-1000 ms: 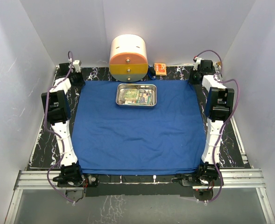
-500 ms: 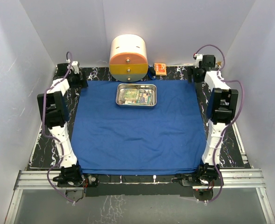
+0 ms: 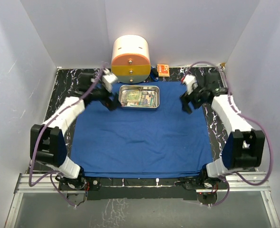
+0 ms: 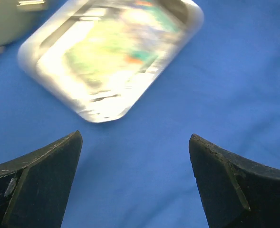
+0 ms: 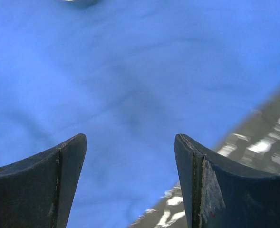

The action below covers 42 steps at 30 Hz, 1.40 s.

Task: Open and lay out the surgical kit
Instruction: Smooth out the surgical kit at the center of the board.

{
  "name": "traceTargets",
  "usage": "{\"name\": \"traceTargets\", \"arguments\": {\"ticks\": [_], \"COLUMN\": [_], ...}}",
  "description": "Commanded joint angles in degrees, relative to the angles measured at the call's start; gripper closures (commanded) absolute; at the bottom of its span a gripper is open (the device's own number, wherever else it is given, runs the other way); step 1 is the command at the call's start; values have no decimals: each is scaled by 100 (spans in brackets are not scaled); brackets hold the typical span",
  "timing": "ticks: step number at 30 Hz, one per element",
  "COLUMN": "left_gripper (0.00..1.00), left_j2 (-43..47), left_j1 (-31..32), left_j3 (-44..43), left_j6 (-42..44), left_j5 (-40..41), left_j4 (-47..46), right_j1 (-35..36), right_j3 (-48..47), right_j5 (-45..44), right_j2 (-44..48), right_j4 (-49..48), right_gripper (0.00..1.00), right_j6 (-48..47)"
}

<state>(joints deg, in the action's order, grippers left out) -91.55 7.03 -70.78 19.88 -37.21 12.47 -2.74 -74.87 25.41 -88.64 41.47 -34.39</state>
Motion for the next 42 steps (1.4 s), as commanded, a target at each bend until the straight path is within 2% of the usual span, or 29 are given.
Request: {"name": "traceTargets", "arguments": {"ticks": [1,6,11,16,26,35,42], "left_gripper": [7,9,10,11,12,12,12], "left_j2": [473,25,-679,-1051,-854,-491,-426], "left_j1": [1337,2810,3659,3818,3920,4122,4250], "left_j3": [734,824,919,1126,1769,2191,2250], "left_j6": [1301,1356,1357,1496,1858,1877,2149], "left_j5": [-1129,-927,-756,-600,-685,-541,-719], "left_j4": [813,804,632,608,1161,1250,1674], "right_j1": [1174,1421,1428,1434,1434,1439,1421], "right_j3": [1385,2213,2398,2723,3178,3631,3691], "right_j5": [285,37,-207,-629,-1525,-2358,-2530], "right_j2": [956,1056,546,636,869,1475,1587], "right_j4": [-108,-1124,-1082,-1066,-589,-434,9], "right_gripper": [28,30,34,34,37,33,30], "right_j6": [-603,-295,-285,-521,-1101,-1508,-1682]}}
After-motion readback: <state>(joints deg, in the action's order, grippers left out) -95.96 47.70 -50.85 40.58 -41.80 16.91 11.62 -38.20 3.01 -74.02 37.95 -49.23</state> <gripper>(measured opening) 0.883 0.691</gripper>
